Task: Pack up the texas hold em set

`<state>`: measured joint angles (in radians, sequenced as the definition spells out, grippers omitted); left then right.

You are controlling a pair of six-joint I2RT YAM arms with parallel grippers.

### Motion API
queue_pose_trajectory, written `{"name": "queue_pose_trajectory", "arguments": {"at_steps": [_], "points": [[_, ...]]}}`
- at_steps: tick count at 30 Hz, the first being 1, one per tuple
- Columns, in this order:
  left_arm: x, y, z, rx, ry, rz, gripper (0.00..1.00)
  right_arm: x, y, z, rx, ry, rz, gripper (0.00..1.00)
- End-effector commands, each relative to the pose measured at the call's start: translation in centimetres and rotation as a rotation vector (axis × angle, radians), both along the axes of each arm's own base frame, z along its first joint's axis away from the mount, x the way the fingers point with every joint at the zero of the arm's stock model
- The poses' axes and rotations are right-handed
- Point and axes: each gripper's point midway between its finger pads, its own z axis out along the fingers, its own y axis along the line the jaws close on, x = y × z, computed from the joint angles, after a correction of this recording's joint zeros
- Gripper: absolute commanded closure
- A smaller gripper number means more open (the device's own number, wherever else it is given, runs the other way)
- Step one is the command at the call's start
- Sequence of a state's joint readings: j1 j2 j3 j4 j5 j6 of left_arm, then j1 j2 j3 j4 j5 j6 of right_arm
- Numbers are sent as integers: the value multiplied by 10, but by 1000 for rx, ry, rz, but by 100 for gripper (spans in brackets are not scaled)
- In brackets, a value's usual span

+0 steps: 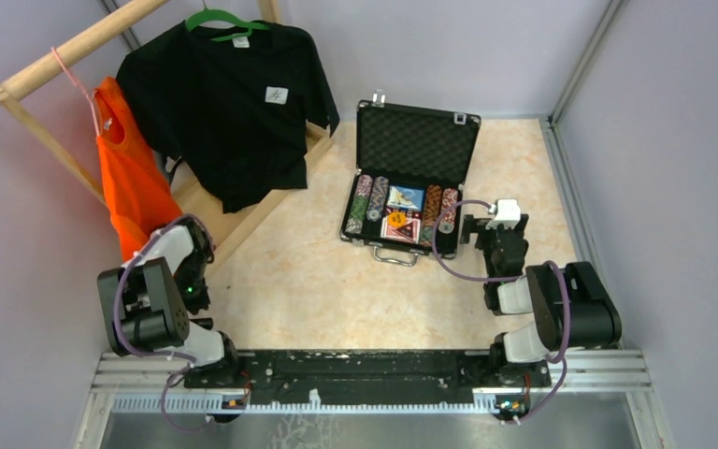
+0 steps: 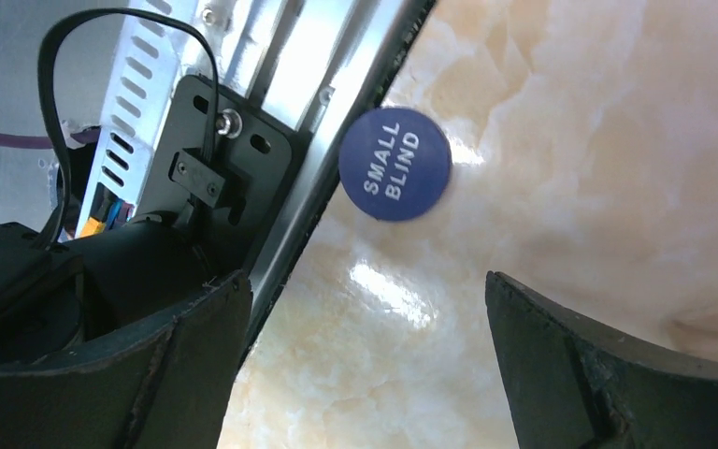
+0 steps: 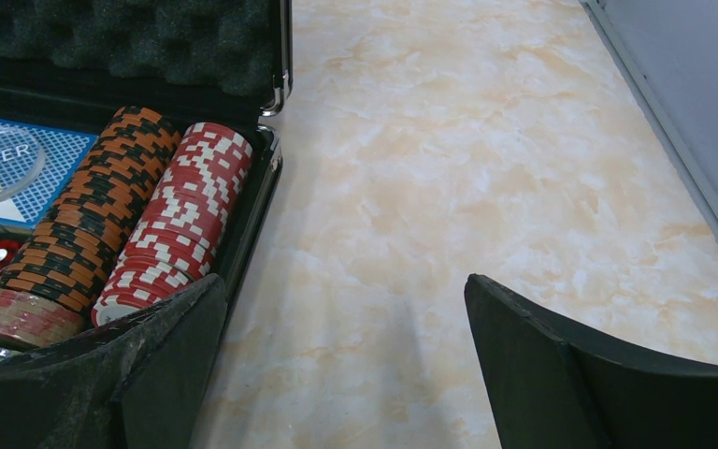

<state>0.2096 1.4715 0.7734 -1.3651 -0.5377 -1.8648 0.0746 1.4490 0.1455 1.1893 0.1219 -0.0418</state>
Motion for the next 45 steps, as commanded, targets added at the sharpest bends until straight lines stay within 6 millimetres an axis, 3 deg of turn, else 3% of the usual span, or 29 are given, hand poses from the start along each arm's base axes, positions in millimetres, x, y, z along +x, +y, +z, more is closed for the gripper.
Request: {"name": "queue_pose_trajectory", "arguments": {"at_steps": [1,12,17,27,36,45], "points": [[-24,6,8,-47,60,63,1,8,0,23,12,-86,0,1],[-26,5,3,-157,-36,468,1,8,0,23,13,-85,0,1],[-30,7,2,-163,-53,573,1,8,0,23,12,-85,0,1],[-38,-8,-7,-228,-58,804,1,8,0,23,12,-86,-1,1],[-36,0,-4,-202,-96,864,1,8,0,23,12,-86,-1,1],[-34,-26,-18,-329,-30,938,1,8,0,23,12,-84,0,1]]}}
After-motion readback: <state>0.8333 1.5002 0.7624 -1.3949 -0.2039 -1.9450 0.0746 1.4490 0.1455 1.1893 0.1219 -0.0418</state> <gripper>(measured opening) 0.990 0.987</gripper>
